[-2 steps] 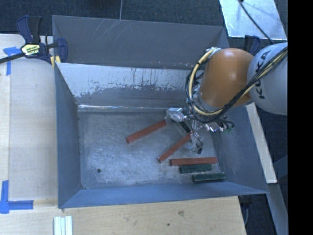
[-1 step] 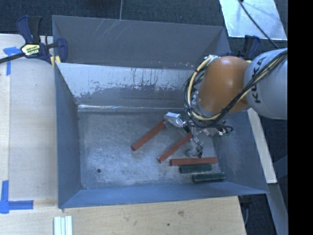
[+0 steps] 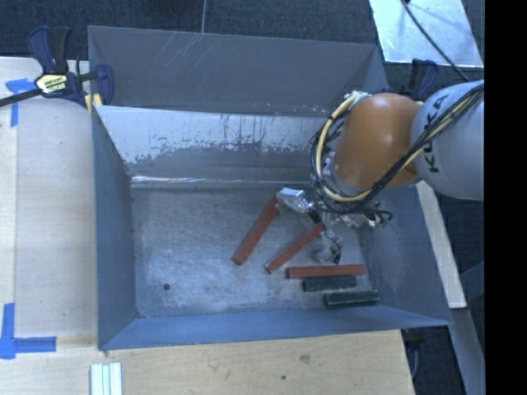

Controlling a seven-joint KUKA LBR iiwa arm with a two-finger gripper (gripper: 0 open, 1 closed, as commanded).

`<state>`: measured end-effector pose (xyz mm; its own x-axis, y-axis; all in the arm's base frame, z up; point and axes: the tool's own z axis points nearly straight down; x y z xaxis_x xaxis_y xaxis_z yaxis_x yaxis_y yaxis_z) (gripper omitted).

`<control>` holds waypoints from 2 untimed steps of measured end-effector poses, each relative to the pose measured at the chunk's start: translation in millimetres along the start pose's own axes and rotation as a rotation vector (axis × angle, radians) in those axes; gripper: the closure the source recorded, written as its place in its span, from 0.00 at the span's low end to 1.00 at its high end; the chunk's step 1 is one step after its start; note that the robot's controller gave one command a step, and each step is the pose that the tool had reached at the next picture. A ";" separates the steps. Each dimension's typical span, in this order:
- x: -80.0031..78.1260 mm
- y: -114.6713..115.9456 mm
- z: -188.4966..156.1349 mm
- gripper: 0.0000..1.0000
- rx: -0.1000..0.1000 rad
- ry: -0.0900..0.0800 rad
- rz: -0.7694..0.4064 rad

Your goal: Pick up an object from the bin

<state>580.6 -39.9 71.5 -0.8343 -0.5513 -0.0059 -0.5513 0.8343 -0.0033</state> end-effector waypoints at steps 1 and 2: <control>0.3 0.2 0.5 1.00 -0.001 0.001 0.001; -2.2 -1.2 -49.0 1.00 0.002 -0.002 0.004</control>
Offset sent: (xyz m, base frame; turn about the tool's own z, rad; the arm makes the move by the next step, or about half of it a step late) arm 0.0000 0.0000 0.0000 0.0000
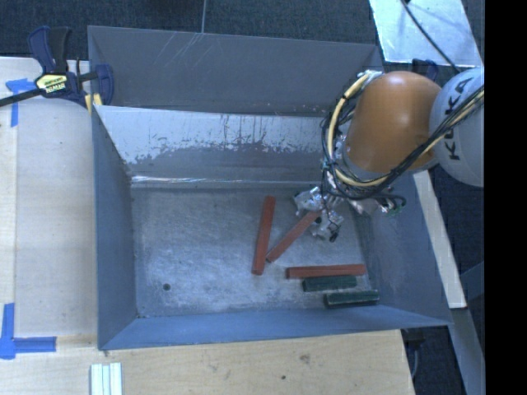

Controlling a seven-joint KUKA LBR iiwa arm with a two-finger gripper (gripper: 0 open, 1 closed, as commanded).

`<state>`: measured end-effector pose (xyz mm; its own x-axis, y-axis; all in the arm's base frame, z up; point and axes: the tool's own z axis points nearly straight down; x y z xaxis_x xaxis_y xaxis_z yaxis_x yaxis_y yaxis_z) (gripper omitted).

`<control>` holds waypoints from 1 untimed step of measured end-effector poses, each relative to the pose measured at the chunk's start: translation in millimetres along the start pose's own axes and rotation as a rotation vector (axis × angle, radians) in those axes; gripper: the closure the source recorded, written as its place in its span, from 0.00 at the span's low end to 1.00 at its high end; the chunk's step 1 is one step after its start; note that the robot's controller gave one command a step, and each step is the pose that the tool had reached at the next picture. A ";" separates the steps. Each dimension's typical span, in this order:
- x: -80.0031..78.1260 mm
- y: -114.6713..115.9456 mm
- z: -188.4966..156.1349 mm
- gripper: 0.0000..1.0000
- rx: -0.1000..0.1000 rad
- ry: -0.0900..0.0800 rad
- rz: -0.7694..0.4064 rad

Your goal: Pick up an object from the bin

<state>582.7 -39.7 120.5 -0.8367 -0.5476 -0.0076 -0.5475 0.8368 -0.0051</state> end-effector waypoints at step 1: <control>-2.4 -1.4 -50.4 1.00 0.001 -0.001 0.004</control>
Offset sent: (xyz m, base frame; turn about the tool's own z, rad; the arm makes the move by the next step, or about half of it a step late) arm 0.0000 0.0001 0.0466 0.0000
